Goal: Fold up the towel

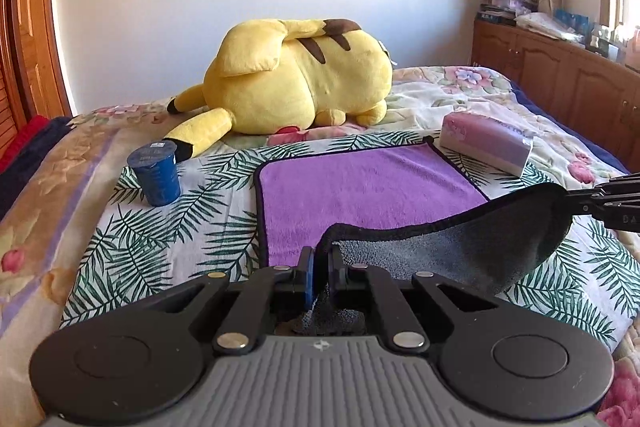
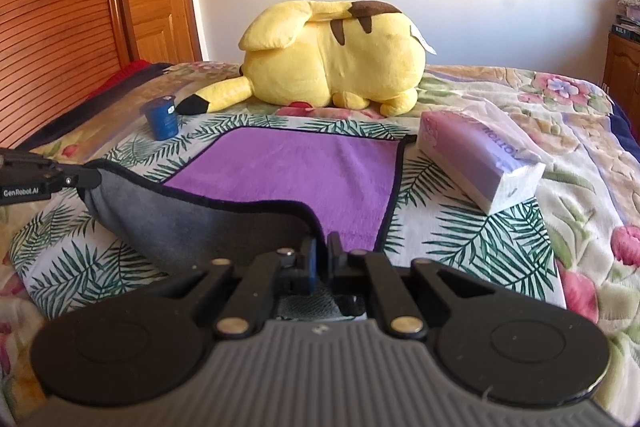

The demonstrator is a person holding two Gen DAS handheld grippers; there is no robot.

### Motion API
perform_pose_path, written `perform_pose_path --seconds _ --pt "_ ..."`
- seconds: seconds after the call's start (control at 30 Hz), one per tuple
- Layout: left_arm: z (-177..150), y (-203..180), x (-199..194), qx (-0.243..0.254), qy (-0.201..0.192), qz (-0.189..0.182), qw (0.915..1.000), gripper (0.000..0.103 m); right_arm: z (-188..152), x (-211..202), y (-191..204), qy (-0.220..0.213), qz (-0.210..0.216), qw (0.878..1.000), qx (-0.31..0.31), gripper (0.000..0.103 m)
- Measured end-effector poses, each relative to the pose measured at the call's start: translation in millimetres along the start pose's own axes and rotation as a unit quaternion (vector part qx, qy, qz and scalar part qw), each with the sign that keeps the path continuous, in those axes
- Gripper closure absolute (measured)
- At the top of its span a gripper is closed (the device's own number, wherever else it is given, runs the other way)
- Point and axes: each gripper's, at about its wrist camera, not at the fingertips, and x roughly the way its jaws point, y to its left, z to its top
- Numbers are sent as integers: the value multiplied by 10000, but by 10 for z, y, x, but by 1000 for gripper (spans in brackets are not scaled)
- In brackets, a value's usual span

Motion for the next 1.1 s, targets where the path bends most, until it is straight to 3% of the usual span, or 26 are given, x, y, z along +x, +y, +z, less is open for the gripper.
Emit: perform_pose_path --seconds 1.1 --pt "303 45 226 81 -71 -228 9997 96 182 158 -70 -312 23 9994 -129 97"
